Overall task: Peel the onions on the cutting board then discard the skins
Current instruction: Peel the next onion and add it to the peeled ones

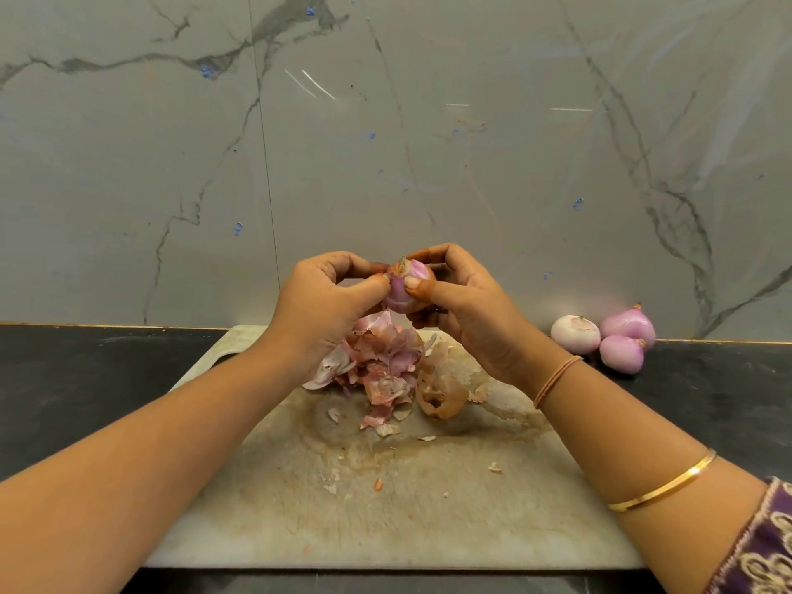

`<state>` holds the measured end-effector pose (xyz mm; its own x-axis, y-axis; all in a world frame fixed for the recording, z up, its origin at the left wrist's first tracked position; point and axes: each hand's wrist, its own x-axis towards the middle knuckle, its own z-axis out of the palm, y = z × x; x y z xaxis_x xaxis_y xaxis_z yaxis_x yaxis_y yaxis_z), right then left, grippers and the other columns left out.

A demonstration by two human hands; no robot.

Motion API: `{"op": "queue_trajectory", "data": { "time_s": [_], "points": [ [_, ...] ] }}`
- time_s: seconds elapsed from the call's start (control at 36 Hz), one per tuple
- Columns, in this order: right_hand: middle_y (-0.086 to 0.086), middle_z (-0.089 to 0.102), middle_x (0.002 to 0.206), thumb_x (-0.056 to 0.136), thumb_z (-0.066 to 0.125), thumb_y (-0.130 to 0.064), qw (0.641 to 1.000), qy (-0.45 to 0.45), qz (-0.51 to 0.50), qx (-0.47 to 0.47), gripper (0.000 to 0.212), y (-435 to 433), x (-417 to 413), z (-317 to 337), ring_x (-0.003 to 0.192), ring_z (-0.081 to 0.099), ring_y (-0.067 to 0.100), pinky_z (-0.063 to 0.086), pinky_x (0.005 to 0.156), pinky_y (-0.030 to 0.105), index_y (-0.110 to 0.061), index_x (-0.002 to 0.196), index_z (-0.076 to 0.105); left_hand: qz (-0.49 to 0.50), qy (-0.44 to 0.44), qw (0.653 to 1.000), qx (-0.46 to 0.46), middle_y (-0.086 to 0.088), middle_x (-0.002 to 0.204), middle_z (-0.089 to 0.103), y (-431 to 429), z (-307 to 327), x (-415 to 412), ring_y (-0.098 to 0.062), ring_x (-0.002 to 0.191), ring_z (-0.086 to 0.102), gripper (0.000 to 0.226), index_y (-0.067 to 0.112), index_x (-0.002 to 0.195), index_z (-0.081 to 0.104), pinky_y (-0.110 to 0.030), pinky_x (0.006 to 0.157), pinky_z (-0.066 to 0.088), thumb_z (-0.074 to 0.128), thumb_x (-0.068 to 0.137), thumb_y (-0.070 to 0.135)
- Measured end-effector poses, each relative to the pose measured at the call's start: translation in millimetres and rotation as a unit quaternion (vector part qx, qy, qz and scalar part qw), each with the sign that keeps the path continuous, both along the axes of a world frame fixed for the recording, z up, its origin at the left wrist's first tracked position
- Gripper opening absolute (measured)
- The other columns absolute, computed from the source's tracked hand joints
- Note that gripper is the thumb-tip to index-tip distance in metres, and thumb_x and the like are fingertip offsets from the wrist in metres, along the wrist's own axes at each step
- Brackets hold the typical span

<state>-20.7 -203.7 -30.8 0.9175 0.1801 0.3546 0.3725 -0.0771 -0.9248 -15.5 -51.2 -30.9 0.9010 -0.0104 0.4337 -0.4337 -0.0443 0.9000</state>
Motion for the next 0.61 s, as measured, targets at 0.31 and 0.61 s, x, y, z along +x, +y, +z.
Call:
{"op": "queue_trajectory", "data": {
  "time_s": [0.31, 0.61],
  "points": [
    [0.007, 0.060, 0.104, 0.096, 0.056, -0.015, 0.999, -0.002, 0.004, 0.041, 0.014, 0.9, -0.5, 0.6, 0.084, 0.062, 0.018, 0.053, 0.071, 0.028, -0.017, 0.108, 0.050, 0.001, -0.029, 0.999, 0.015, -0.009, 0.086, 0.072, 1.5, 0.3, -1.9, -0.022, 0.082, 0.071, 0.016, 0.015, 0.084, 0.069, -0.030, 0.073, 0.059, 0.059, 0.088, 0.003],
    [0.003, 0.054, 0.109, 0.090, 0.065, -0.018, 0.999, -0.030, -0.028, -0.002, 0.029, 1.1, 0.9, 0.0, 0.084, 0.064, 0.020, 0.056, 0.070, 0.025, -0.014, 0.114, 0.048, 0.076, -0.086, 0.989, 0.095, 0.004, 0.078, 0.072, 0.6, -2.1, -1.8, -0.012, 0.071, 0.069, 0.007, 0.018, 0.080, 0.068, -0.029, 0.069, 0.058, 0.071, 0.081, 0.012]
  ]
}}
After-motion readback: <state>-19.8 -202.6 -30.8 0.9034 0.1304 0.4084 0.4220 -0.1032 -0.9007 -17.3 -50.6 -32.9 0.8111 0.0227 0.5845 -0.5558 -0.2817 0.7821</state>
